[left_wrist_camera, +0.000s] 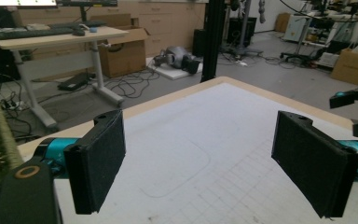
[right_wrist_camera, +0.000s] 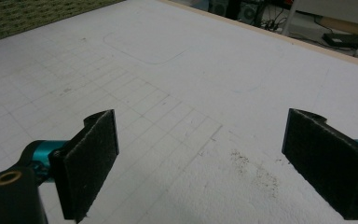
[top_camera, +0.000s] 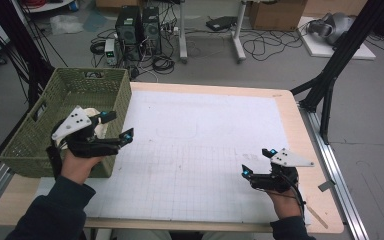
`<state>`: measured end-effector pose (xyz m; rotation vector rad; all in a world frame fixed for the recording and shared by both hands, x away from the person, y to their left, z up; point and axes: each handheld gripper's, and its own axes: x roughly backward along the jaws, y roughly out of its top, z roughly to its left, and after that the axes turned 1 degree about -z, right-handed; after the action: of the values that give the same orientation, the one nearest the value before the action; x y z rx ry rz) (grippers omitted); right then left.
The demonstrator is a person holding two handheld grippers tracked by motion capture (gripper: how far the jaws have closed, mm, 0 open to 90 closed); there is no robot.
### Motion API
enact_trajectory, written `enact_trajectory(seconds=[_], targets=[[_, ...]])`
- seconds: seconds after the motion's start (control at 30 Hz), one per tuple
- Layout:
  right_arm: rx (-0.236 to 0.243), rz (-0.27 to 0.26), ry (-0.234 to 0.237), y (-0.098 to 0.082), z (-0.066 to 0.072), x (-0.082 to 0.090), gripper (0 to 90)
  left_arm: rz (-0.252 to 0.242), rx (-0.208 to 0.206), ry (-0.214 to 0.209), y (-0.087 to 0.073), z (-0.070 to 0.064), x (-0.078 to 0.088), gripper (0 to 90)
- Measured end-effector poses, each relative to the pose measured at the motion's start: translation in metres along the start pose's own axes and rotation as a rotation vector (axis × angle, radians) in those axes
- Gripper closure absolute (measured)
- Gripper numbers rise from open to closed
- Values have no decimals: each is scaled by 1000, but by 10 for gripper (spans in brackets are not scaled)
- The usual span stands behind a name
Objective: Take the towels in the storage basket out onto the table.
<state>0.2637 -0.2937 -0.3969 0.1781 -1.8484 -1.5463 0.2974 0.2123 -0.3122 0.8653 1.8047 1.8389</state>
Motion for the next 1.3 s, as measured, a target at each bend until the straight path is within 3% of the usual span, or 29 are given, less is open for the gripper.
enact_trajectory(seconds=[0.47, 0.63, 0.73, 0.87, 1.07, 1.17, 1.23, 1.3], targets=[[-2, 13, 6, -1, 1, -2, 98, 6, -2, 88, 10, 50, 22, 177], [7, 16, 6, -1, 0, -3, 98, 57, 19, 146, 7, 78, 25, 175], [2, 17, 7, -1, 0, -3, 98, 105, 45, 151, 3, 98, 26, 191], [1, 18, 5, -2, 0, -4, 98, 139, 79, 206, -3, 120, 29, 200], [-1, 27, 3, -3, -1, -5, 98, 220, 126, 295, -17, 148, 26, 188], [3, 28, 4, -3, -1, -6, 98, 246, 136, 317, -21, 154, 24, 188], [-2, 30, 2, -3, -1, -6, 98, 303, 154, 348, -30, 163, 20, 188], [0, 31, 4, -3, -1, -6, 98, 325, 157, 358, -33, 166, 18, 189]])
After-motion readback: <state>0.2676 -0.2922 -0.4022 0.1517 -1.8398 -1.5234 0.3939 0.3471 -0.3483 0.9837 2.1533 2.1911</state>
